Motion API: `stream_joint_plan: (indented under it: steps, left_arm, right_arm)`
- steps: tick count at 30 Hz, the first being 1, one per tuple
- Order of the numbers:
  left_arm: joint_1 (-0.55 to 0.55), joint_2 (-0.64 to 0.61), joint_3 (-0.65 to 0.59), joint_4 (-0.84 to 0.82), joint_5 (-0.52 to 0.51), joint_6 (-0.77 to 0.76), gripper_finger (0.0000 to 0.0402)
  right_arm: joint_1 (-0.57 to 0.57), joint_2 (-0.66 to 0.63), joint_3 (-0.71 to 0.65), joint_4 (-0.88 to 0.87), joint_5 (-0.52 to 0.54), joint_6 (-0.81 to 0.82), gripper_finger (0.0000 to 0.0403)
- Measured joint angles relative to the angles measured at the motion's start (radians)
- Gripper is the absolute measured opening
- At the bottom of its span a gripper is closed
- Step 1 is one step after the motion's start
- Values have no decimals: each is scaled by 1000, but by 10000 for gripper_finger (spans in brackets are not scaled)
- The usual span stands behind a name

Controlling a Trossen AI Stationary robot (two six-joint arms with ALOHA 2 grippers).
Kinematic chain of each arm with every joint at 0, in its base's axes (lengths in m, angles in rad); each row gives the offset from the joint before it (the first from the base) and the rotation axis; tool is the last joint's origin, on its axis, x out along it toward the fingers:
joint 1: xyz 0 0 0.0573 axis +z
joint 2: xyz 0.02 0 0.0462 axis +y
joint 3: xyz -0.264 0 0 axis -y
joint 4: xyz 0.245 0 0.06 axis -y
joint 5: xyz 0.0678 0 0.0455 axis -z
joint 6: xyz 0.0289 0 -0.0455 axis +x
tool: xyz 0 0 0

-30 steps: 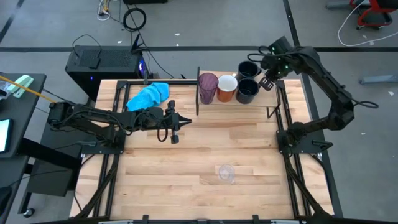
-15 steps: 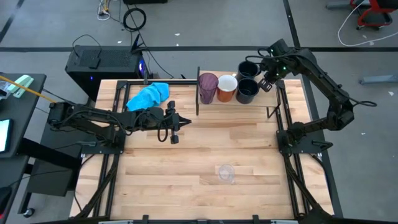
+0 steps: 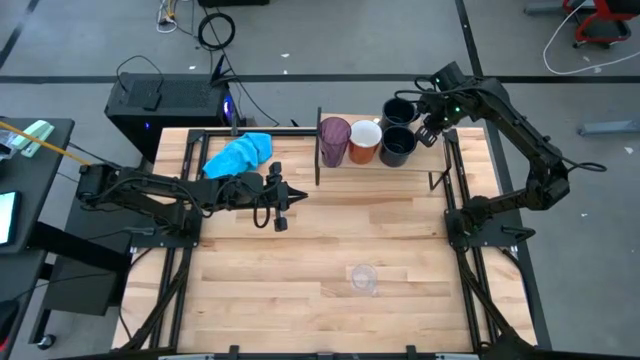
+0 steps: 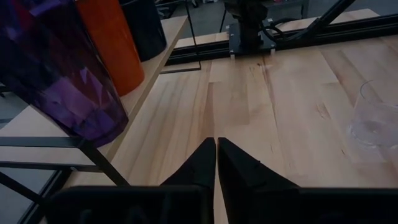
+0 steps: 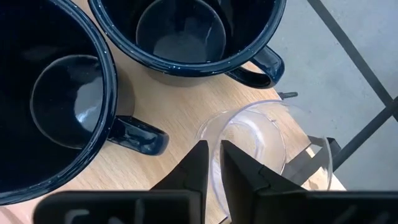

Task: Stack small to large cups/mugs on shelf
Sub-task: Put the top transparent mug on the shelf, then put the transparent mug on the shelf aligned with the other transparent mug

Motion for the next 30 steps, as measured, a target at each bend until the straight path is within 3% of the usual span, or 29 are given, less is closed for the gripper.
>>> stream_joint_plan:
  steps: [11,22,30]
  left_arm:
    - [0,0,0,1,0,0,36]
    - [0,0,0,1,0,0,24]
    - [0,0,0,1,0,0,31]
  right_arm:
    - [23,0,0,-3,3,-24,58]
    - [25,-51,0,-9,2,-23,77]
    - [20,-84,47,-81,70,118,102]
